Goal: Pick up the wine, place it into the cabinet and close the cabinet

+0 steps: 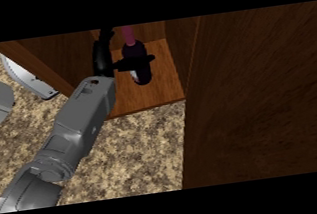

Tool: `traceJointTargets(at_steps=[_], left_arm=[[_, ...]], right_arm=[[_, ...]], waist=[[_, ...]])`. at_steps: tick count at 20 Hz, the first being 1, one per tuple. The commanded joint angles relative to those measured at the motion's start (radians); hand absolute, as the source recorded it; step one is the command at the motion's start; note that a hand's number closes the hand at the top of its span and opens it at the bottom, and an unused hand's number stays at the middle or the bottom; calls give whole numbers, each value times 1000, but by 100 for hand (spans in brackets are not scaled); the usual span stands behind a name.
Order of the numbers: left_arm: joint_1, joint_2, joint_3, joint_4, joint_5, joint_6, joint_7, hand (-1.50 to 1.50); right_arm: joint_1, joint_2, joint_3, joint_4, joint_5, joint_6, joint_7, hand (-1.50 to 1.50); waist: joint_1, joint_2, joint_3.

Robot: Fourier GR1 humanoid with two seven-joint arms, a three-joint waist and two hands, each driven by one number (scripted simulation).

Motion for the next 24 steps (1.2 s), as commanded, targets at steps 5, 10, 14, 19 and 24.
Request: traceJointTargets(at_steps=[5, 10, 14, 19, 24], left_arm=[[-35, -4, 36, -32, 27, -120, -33, -150], [-19, -29, 83, -69, 69, -207, -103, 150], [-51, -22, 105, -85, 90, -320, -82, 150], [-73, -38, 102, -85, 79, -354, -56, -150], [-80, -45, 106, -102, 84, -366, -22, -150]], right_arm=[[28, 2, 21, -114, -47, 4, 45, -150], [74, -40, -3, -172, -48, 14, 49, -150], [61, -34, -10, -171, -48, 6, 69, -150], [97, -57, -27, -217, -54, -4, 101, -150], [115, -55, -11, -250, -20, -30, 130, -150]], waist=[[6, -1, -1], [12, -13, 0], [33, -15, 0], [60, -28, 1], [82, -36, 1]])
